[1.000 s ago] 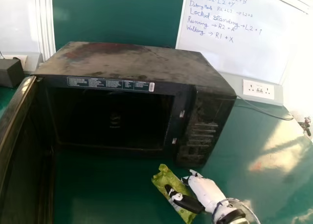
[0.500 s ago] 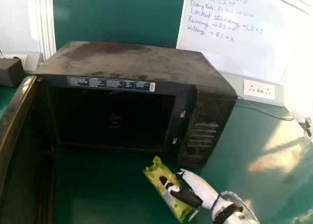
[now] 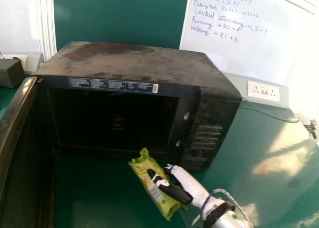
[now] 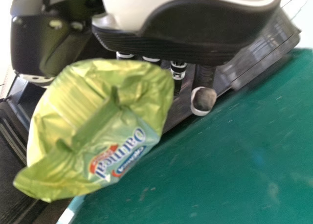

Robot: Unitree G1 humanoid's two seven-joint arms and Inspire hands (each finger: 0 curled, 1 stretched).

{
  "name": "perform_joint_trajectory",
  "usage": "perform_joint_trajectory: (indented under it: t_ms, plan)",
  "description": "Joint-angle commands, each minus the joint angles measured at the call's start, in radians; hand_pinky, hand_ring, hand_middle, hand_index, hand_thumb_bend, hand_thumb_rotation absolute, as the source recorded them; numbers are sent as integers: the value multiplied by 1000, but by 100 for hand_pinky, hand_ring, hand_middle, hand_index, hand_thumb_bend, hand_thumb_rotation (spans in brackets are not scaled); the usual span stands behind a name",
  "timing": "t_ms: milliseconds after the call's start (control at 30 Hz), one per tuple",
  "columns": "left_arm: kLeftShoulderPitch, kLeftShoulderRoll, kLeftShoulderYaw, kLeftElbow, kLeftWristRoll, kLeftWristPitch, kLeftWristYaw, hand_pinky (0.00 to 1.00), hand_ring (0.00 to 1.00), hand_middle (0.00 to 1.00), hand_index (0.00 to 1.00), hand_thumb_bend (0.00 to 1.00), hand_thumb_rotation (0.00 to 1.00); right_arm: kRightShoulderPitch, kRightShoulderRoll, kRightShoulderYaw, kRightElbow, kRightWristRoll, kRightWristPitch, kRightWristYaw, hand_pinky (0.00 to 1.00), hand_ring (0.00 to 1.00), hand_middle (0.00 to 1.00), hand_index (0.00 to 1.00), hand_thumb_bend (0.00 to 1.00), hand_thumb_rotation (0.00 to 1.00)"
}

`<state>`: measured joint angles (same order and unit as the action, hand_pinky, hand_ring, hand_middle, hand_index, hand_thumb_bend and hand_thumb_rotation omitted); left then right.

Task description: Put biscuit inside oven

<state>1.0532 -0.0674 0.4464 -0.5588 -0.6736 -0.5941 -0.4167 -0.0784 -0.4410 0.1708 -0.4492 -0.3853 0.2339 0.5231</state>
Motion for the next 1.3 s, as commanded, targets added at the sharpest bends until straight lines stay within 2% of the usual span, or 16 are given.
perform_joint_trajectory:
  t_ms: [0, 100, 333, 567, 767, 900, 1100, 1267]
  plan:
    - [2, -10, 0, -8, -3, 7, 4, 76, 83, 87, 87, 73, 86, -38, 10, 18, -9, -3, -4, -13, 0, 0, 46, 48, 52, 0]
    - [-2, -10, 3, -4, 7, 2, 6, 76, 84, 87, 87, 74, 87, -64, 25, 38, -6, -4, 6, -14, 0, 0, 46, 48, 52, 0]
    - [-11, -9, 6, 5, 17, -9, 0, 81, 86, 88, 86, 73, 82, -132, 75, 73, 46, 2, -5, -47, 0, 0, 46, 48, 51, 0]
    - [-6, -12, 2, 0, 18, -5, 3, 79, 85, 87, 87, 73, 80, -213, 104, 105, 106, -25, 6, -65, 0, 0, 46, 48, 51, 0]
    - [-5, -13, -1, 1, 14, -2, 1, 79, 85, 87, 86, 71, 76, -272, 146, 131, 178, -25, -29, -100, 0, 0, 45, 48, 51, 0]
    - [-9, -12, -3, 8, 2, -4, -8, 72, 81, 85, 85, 73, 79, -313, 167, 152, 220, -47, -37, -126, 0, 0, 46, 48, 52, 0]
    - [-6, -15, -4, 4, 2, 1, -5, 68, 78, 83, 84, 75, 81, -368, 180, 169, 279, -85, -48, -150, 0, 0, 46, 48, 52, 0]
    - [0, -18, -6, -1, 4, 5, -3, 55, 69, 79, 84, 76, 84, -426, 183, 182, 349, -120, -52, -159, 0, 0, 46, 48, 52, 0]
